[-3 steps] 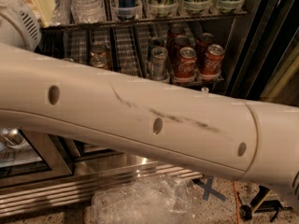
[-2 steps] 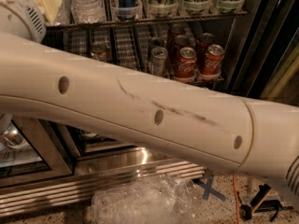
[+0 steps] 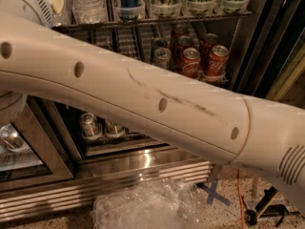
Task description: Pick water bottle from top shelf of fridge
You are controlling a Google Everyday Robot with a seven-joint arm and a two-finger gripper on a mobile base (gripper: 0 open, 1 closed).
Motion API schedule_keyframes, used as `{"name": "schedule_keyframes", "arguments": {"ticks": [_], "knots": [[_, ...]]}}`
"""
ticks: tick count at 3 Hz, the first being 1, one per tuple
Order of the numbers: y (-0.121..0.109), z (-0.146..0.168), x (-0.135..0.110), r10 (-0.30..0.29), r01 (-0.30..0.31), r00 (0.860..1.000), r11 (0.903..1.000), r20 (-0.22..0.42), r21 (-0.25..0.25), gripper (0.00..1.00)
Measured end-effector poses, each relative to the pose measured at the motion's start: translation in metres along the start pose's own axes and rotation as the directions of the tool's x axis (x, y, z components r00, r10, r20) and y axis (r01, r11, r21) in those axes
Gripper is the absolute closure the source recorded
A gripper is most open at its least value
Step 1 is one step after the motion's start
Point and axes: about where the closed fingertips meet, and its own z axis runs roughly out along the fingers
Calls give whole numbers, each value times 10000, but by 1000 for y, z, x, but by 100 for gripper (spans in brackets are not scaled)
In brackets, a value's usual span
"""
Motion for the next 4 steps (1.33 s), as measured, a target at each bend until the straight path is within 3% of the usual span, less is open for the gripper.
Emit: {"name": "schedule_keyframes", "arguments": {"ticks": [2, 3, 4], "knots": [[-3, 22, 10, -166, 164, 9997, 9998, -155, -123, 30], [1, 51, 10, -252, 247, 9996, 9989, -107, -393, 30], [-7, 66, 5, -371, 372, 9993, 9990, 53, -238, 30]]}}
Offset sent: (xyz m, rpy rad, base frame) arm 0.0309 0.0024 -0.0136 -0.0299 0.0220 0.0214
